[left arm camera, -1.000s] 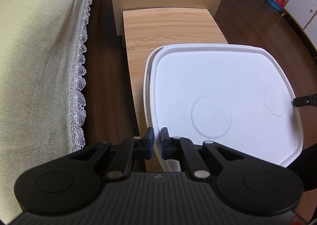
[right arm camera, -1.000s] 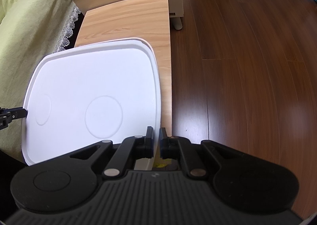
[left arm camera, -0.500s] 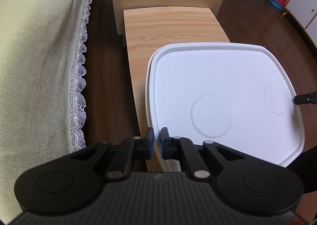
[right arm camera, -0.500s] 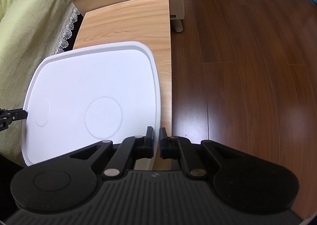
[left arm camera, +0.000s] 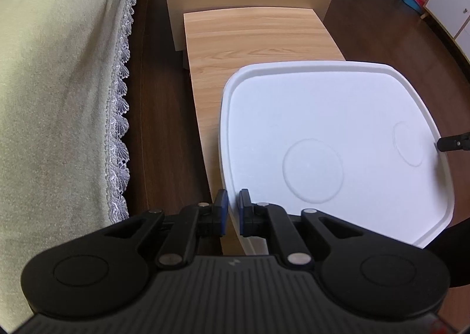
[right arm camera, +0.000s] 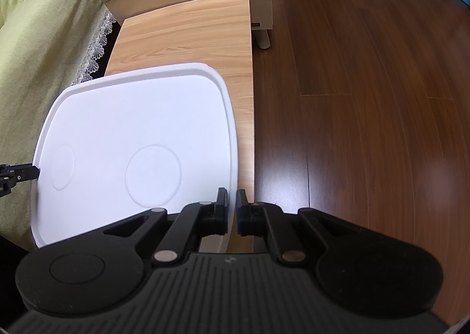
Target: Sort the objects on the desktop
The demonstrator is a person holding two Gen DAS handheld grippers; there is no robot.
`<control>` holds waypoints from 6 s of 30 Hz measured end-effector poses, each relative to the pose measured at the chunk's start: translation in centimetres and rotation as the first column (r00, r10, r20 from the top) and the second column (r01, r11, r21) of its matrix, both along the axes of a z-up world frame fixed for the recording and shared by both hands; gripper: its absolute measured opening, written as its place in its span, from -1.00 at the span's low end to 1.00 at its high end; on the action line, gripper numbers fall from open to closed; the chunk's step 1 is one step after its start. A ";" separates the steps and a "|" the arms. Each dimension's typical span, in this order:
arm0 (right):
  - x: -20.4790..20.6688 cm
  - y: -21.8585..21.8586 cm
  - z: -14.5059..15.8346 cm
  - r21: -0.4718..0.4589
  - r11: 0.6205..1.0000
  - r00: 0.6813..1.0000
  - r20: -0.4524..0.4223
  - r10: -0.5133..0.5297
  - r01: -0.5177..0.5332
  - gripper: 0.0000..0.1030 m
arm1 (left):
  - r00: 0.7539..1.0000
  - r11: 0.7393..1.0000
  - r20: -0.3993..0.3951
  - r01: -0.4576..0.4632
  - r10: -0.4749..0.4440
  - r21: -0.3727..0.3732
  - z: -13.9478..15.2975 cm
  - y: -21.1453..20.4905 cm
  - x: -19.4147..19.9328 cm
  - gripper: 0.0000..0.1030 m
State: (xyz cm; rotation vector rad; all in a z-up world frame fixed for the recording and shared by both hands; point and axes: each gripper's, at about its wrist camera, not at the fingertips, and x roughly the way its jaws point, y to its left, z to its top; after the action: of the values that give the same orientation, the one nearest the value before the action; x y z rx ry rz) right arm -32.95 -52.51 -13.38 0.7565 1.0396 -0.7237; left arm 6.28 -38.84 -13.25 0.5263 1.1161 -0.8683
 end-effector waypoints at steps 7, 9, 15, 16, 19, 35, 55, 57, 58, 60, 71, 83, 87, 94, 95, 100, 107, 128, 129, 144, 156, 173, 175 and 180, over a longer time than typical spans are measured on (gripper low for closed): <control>0.0 -0.3 -0.3 -0.003 1.000 1.000 0.005 -0.012 0.012 -0.89 | 1.000 1.000 0.003 0.007 -0.007 0.005 -0.3 -0.2 0.3 -0.89; 0.1 -0.4 -0.4 -0.004 1.000 1.000 0.007 -0.014 0.014 -0.89 | 1.000 1.000 0.007 0.009 -0.009 0.007 -0.4 -0.3 0.4 -0.89; -0.2 -0.4 -0.5 0.000 1.000 1.000 0.010 -0.023 0.023 -0.89 | 1.000 1.000 0.006 0.015 -0.015 0.011 -0.7 -0.4 0.4 -0.89; -0.3 -0.4 -0.5 0.001 1.000 1.000 0.011 -0.024 0.024 -0.89 | 1.000 1.000 0.008 0.017 -0.017 0.012 -0.7 -0.4 0.4 -0.89; -0.2 -0.4 -0.6 0.000 1.000 1.000 0.009 -0.025 0.025 -0.89 | 1.000 1.000 0.014 0.022 -0.022 0.015 -0.7 -0.4 0.3 -0.88; 0.4 -0.2 -0.6 -0.025 1.000 1.000 -0.012 -0.007 0.007 -0.89 | 0.999 0.999 0.017 0.040 -0.040 0.031 -0.6 -0.2 -0.2 -0.87; 0.7 0.8 -0.3 -0.030 0.998 0.997 -0.056 0.046 -0.047 -0.88 | 0.997 0.995 0.023 0.073 -0.075 0.071 -1.1 0.3 -1.1 -0.85; 0.5 0.9 -0.3 -0.027 0.999 0.998 -0.053 0.043 -0.045 -0.88 | 0.997 0.995 0.022 0.073 -0.074 0.069 -1.1 0.4 -1.2 -0.85; 0.4 0.9 -0.3 -0.024 0.999 0.998 -0.050 0.039 -0.040 -0.88 | 0.997 0.995 0.023 0.071 -0.073 0.068 -1.1 0.4 -1.2 -0.85; 0.3 1.0 -0.2 -0.023 0.999 0.998 -0.046 0.032 -0.034 -0.88 | 0.997 0.996 0.023 0.067 -0.069 0.064 -1.1 0.4 -1.2 -0.85; 0.3 0.4 -0.3 -0.047 0.999 0.999 -0.027 0.023 -0.024 -0.88 | 0.998 0.998 0.028 0.050 -0.051 0.039 -1.1 -0.5 -0.1 -0.85; 1.5 -2.2 -0.5 -0.082 0.996 1.000 -0.016 0.025 -0.026 -0.87 | 0.999 0.999 0.029 0.036 -0.036 0.010 -1.1 -1.7 1.5 -0.85; 1.5 -2.1 -0.6 -0.087 0.996 1.000 -0.012 0.020 -0.021 -0.87 | 0.999 1.000 0.013 0.030 -0.030 -0.006 -1.1 -1.6 2.1 -0.85; 1.2 -2.2 -0.7 -0.081 0.997 1.000 -0.001 0.003 -0.003 -0.87 | 0.998 0.999 0.039 0.044 -0.044 0.008 -1.0 -1.9 1.8 -0.85; 1.2 -2.2 -0.7 -0.081 0.997 1.000 -0.001 0.003 -0.003 -0.87 | 0.998 0.999 0.036 0.041 -0.041 0.006 -0.9 -1.9 1.8 -0.85; 1.0 -2.2 -0.3 -0.076 0.997 0.999 0.029 -0.025 0.028 -0.63 | 0.999 1.000 0.031 0.015 -0.015 -0.004 -0.5 -1.3 1.9 0.15; 0.3 -1.2 0.3 -0.090 0.995 0.999 0.026 -0.046 0.048 -0.39 | 0.999 1.000 0.019 0.027 -0.027 -0.010 0.1 0.1 1.0 0.15; -0.6 2.2 -1.0 -0.068 0.998 0.998 -0.054 -0.021 0.017 -0.04 | 0.994 0.992 0.026 0.106 -0.108 0.064 -0.9 0.4 -1.1 0.22; -0.7 2.2 -1.0 -0.066 0.998 0.998 -0.051 -0.027 0.023 -0.04 | 0.994 0.992 0.027 0.105 -0.107 0.064 -0.8 0.5 -1.1 0.22; -3.4 9.8 4.7 -0.093 0.992 0.993 0.079 -0.082 0.089 0.73 | 0.993 0.995 0.101 0.061 -0.053 -0.078 5.5 5.3 -8.2 0.98; -5.4 18.2 7.9 -0.161 0.984 0.996 0.058 -0.069 0.078 0.98 | 0.996 0.994 0.088 -0.011 0.021 -0.109 7.4 10.3 -14.1 0.98; -4.2 22.6 7.5 -0.164 0.985 0.999 -0.006 -0.051 0.050 0.98 | 0.996 0.995 0.088 -0.014 0.023 -0.101 6.6 11.7 -17.1 0.98; -4.1 22.6 7.4 -0.162 0.986 0.999 -0.008 -0.049 0.047 0.98 | 0.996 0.995 0.080 -0.019 0.027 -0.101 6.5 11.7 -17.0 0.98; -3.9 22.4 7.4 -0.166 0.985 0.998 0.007 -0.055 0.055 0.99 | 0.997 0.994 0.073 -0.031 0.038 -0.102 6.3 11.6 -16.7 0.98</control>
State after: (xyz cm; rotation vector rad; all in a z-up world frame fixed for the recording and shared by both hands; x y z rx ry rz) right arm -36.82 -30.06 -6.00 0.6433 0.9465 -0.8462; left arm -10.38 -27.19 -6.93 0.4512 1.0046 -0.8635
